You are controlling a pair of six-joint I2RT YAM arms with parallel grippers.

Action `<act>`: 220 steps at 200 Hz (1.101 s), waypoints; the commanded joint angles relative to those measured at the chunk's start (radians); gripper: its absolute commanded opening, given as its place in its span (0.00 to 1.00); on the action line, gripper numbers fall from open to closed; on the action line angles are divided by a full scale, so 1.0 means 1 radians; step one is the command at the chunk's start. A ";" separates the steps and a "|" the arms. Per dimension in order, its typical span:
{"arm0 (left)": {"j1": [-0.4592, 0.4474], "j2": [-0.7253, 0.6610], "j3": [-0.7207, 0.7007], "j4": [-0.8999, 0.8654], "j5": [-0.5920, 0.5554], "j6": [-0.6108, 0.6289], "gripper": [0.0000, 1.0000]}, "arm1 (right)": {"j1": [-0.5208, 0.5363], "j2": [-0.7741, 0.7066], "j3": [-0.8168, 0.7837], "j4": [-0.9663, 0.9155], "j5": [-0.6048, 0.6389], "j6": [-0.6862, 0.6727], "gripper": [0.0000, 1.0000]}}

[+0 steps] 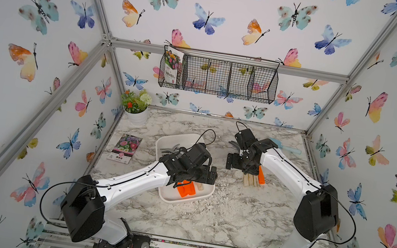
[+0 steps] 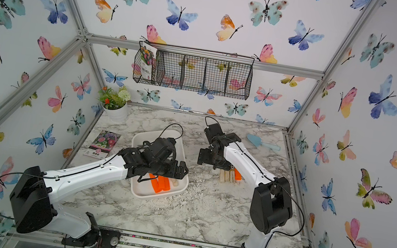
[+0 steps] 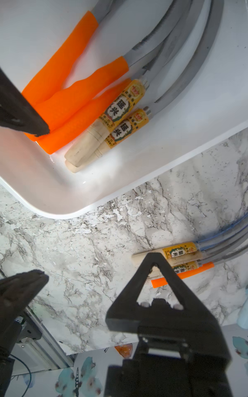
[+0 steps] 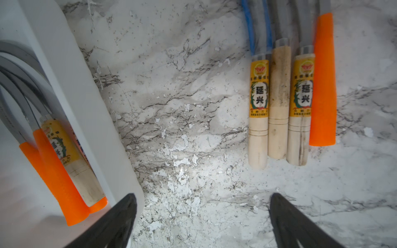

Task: Put small sickles into storage boxes
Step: Pick up the sickle at the center of the board.

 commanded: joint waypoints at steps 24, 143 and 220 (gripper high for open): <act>-0.031 0.114 0.103 -0.051 -0.089 -0.034 0.98 | -0.066 -0.050 -0.056 0.013 -0.023 -0.032 0.98; -0.127 0.441 0.468 -0.184 -0.179 -0.106 0.98 | -0.272 -0.163 -0.164 0.021 -0.085 -0.109 0.98; -0.146 0.595 0.585 -0.191 -0.148 -0.121 0.98 | -0.322 -0.298 -0.272 0.047 -0.145 -0.108 0.98</act>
